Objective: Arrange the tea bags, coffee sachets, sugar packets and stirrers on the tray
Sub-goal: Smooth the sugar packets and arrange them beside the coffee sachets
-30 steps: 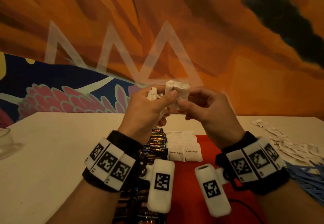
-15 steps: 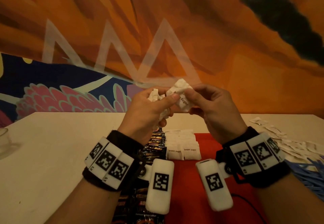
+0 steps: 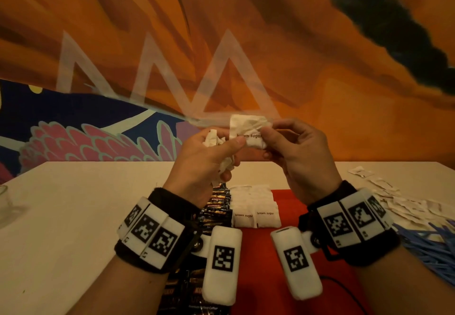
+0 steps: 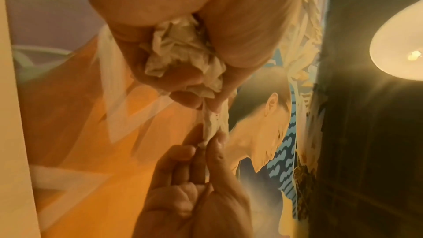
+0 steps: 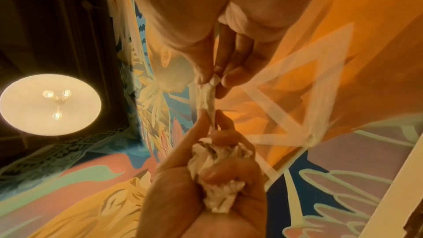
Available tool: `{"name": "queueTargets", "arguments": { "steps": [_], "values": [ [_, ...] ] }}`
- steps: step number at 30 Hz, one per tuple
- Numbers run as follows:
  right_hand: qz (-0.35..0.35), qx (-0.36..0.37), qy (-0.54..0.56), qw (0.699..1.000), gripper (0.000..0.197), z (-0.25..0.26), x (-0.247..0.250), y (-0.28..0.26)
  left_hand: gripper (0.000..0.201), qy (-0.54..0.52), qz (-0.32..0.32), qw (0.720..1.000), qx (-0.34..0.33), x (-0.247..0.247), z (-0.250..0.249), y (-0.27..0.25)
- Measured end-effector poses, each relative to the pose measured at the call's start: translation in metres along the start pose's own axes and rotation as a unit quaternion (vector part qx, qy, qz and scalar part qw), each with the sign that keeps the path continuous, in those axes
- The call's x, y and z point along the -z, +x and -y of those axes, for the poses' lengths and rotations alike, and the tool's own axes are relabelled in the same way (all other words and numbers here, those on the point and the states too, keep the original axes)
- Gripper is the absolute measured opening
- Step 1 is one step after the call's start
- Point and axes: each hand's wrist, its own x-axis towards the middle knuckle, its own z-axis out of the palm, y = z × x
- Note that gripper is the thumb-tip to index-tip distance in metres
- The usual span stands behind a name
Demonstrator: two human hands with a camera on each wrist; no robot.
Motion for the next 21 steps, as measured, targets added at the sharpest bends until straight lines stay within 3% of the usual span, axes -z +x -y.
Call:
{"name": "queueTargets", "arguments": {
  "steps": [4,7,15,18,21],
  "values": [
    [0.006,0.026,-0.066,0.997,0.011,-0.001,0.004,0.0,0.011,0.052,-0.02,0.998,-0.028,0.001,0.001,-0.001],
    [0.047,0.001,-0.115,0.992,0.01,0.0,0.007,0.0,0.001,0.101,-0.05,0.991,-0.074,0.001,0.002,-0.001],
    [0.08,-0.054,-0.212,0.972,0.007,0.001,0.018,0.0,0.013,0.162,-0.1,0.977,-0.091,0.006,-0.003,0.001],
    [0.101,-0.136,-0.299,0.939,0.018,-0.016,0.027,0.004,0.012,0.112,-0.123,0.982,-0.088,0.015,-0.011,0.004],
    [0.14,-0.235,-0.39,0.879,0.017,-0.045,0.032,0.003,0.013,0.08,-0.133,0.985,-0.077,0.022,-0.016,0.007]
  ]
}}
